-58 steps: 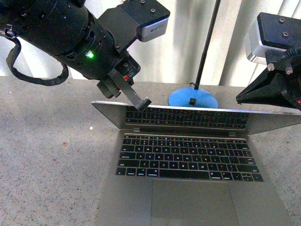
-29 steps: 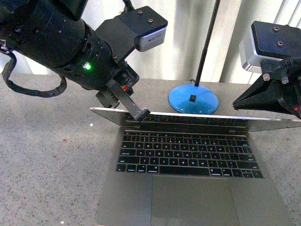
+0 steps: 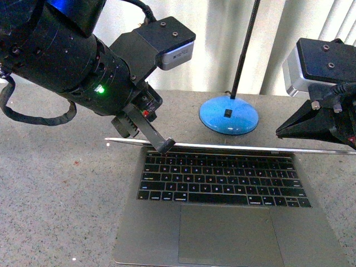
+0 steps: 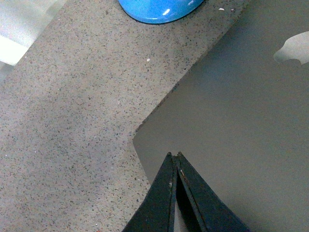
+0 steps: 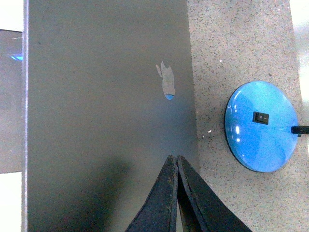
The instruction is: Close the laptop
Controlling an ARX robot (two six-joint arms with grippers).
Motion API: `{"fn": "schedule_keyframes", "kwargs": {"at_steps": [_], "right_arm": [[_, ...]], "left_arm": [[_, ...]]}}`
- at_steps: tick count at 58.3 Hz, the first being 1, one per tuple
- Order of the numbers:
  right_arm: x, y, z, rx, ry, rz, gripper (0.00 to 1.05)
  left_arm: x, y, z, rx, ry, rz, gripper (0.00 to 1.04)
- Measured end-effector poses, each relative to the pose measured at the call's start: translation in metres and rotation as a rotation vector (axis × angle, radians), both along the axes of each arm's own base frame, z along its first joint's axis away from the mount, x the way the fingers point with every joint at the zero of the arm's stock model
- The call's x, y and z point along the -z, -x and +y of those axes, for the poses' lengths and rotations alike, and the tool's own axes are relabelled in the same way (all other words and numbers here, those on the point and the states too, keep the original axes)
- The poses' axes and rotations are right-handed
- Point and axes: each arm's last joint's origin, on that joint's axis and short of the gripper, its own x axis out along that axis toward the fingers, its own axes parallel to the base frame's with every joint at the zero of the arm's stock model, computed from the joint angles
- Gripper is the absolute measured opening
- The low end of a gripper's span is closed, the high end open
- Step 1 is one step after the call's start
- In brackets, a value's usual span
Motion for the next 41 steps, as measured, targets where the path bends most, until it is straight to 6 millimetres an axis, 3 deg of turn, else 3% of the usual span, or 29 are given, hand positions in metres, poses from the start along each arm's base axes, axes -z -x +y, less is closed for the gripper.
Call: {"fn": "schedule_keyframes", "kwargs": {"at_steps": [41], "right_arm": [[0.02, 0.006, 0.004, -0.023, 0.012, 0.037, 0.03]], "left_arm": [[0.018, 0.011, -0.001, 0.019, -0.005, 0.034, 0.04]]}}
